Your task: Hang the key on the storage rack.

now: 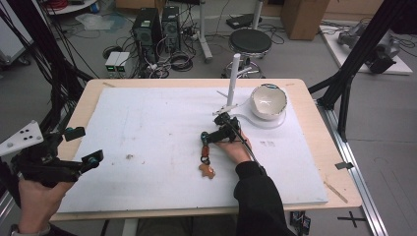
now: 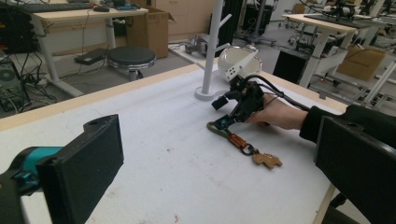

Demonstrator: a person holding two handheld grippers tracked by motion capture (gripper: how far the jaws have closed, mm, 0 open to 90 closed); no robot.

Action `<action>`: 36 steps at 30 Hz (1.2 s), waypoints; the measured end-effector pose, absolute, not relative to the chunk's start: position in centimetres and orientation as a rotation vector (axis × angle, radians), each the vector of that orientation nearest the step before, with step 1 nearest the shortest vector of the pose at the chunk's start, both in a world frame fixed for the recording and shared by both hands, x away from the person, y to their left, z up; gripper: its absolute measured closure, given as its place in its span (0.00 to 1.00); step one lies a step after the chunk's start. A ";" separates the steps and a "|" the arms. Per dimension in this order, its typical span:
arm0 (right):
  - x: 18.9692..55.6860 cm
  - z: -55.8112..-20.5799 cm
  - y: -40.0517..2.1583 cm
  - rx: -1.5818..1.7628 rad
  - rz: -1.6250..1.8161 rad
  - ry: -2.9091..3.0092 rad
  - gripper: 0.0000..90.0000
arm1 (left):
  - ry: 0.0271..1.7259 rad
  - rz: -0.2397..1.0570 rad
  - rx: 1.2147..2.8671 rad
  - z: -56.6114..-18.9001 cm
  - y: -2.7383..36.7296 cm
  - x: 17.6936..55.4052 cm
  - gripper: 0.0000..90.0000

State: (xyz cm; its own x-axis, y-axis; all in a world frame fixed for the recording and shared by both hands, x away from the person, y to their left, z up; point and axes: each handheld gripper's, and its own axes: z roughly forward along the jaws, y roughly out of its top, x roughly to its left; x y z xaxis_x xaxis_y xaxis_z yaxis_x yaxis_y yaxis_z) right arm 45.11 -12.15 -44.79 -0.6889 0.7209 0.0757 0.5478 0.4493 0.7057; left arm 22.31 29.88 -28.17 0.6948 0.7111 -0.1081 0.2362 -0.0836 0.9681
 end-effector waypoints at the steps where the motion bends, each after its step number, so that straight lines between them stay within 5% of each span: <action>1: 45.1 -44.8 -12.0 1.090 1.052 2.463 0.03 | 0.782 0.468 1.645 -28.2 29.9 22.3 0.02; 12: 44.7 -44.7 -11.6 1.058 0.998 2.454 0.13 | 0.785 0.465 1.645 -28.3 29.8 22.4 0.02; 14: 44.3 -44.3 -11.4 0.982 1.026 2.490 0.37 | 0.787 0.462 1.645 -28.3 29.8 22.4 0.02; 15: 44.3 -44.3 -11.4 0.982 1.026 2.490 0.37 | 0.787 0.462 1.645 -28.3 29.8 22.4 0.02; 16: 44.1 -44.2 -11.3 0.954 1.038 2.502 0.50 | 0.787 0.463 1.645 -28.3 29.8 22.4 0.02; 22: 43.8 -44.0 -11.4 0.952 1.085 2.528 0.85 | 0.783 0.463 1.646 -28.2 29.9 22.5 0.02; 36: 43.4 -42.6 -11.9 0.912 1.140 2.500 0.93 | 0.784 0.466 1.640 -28.1 29.9 22.5 0.02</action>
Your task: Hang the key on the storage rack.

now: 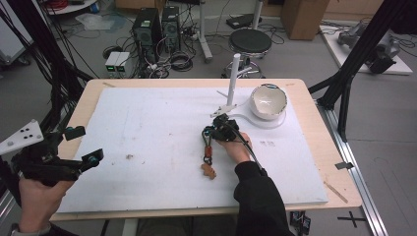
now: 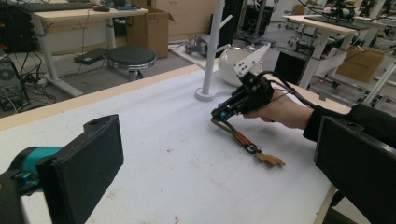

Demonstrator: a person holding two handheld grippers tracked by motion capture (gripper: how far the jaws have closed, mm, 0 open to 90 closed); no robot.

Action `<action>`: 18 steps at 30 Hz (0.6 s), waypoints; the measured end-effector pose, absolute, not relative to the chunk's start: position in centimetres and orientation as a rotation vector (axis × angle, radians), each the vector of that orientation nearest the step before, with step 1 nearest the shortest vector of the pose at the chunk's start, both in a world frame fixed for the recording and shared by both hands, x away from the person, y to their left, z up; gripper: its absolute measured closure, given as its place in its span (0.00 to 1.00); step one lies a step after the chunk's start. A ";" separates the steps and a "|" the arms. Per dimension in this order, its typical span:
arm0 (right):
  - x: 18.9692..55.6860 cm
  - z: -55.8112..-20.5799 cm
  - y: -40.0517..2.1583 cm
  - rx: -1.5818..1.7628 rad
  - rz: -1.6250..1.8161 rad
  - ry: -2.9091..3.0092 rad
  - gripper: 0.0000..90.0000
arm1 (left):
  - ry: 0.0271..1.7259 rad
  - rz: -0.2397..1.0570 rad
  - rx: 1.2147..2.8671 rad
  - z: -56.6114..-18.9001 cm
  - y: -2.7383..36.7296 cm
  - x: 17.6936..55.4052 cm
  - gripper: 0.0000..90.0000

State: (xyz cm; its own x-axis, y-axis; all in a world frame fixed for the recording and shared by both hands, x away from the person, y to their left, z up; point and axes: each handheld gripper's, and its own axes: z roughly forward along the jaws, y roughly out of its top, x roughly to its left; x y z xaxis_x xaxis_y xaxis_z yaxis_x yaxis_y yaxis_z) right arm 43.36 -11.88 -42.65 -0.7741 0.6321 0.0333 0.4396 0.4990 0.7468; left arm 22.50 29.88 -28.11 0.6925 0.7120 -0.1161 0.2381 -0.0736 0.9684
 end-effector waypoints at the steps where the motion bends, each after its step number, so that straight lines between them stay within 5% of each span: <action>1: 43.3 -42.4 -12.1 0.916 1.159 2.482 0.93 | 0.783 0.468 1.641 -28.1 29.9 22.5 0.02; 18: 39.4 -34.0 -16.5 0.830 1.434 2.170 0.94 | 0.752 0.463 1.644 -27.6 29.0 23.1 0.02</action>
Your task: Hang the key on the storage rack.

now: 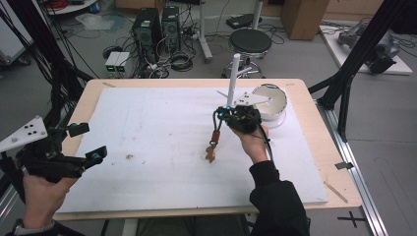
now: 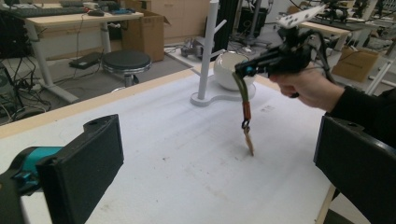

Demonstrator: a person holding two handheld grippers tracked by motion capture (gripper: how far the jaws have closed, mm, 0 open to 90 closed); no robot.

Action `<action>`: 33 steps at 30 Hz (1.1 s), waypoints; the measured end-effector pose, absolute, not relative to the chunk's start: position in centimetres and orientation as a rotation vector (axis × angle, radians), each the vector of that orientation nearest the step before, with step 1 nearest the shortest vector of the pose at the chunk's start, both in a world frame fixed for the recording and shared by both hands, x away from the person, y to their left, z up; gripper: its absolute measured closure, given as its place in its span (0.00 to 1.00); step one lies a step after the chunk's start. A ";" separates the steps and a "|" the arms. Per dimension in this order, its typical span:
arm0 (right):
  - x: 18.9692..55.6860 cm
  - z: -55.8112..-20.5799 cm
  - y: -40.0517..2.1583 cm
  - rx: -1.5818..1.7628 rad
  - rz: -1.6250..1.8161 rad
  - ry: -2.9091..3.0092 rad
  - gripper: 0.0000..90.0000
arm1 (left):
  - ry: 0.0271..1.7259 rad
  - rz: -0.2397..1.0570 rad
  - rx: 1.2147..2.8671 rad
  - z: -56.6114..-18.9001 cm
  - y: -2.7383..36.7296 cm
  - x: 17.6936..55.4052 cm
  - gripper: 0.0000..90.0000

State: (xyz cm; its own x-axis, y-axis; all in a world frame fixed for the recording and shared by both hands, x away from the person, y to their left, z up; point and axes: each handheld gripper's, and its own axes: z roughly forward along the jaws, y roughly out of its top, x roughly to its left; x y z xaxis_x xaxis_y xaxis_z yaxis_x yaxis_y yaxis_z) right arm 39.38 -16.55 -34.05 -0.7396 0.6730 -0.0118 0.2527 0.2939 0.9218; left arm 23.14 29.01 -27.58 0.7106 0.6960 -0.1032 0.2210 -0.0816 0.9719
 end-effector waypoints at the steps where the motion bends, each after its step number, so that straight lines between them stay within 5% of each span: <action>1: 38.9 -33.0 -16.9 0.812 1.446 2.146 0.94 | 0.753 0.461 1.643 -27.6 28.9 23.2 0.02; 18: 36.6 -26.3 -18.9 0.722 1.472 1.999 0.94 | 0.725 0.472 1.638 -27.1 28.5 23.4 0.02; 33: 38.8 -26.5 -19.8 0.788 1.394 1.966 0.94 | 0.714 0.468 1.652 -27.2 28.0 23.3 0.02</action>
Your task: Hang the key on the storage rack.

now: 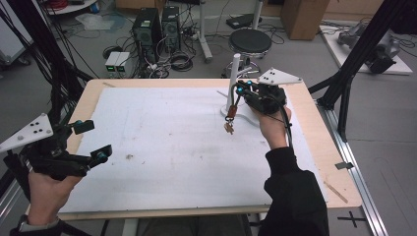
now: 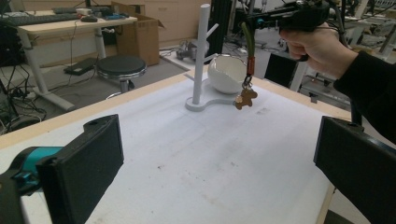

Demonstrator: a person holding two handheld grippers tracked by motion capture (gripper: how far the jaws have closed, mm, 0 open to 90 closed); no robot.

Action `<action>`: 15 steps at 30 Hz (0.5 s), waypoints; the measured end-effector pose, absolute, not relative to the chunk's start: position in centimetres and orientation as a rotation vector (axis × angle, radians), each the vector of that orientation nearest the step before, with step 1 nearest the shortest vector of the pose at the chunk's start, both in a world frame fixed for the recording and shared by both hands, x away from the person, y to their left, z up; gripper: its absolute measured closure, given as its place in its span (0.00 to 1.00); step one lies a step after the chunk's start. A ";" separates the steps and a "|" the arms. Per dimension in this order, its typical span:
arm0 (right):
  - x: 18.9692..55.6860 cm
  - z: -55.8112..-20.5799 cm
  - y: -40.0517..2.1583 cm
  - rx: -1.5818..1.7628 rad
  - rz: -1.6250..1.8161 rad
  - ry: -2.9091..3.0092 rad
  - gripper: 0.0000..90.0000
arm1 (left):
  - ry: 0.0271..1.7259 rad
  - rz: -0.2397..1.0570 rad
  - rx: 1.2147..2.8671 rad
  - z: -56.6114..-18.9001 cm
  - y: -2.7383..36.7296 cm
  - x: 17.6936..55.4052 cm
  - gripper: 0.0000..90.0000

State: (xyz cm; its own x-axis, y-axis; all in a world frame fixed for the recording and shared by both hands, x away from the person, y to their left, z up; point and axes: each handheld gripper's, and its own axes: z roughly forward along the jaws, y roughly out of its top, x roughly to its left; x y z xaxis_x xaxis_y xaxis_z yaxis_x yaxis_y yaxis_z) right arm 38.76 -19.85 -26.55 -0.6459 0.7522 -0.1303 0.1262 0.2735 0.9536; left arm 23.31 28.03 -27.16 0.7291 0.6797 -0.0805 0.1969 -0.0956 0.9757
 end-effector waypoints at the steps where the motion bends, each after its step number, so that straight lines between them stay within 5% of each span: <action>1: 38.9 -26.6 -19.8 0.792 1.395 1.966 0.94 | 0.714 0.466 1.652 -27.2 28.0 23.3 0.02; 15: 42.2 -28.0 -18.6 0.847 1.304 1.982 0.94 | 0.685 0.448 1.638 -26.5 28.3 22.9 0.02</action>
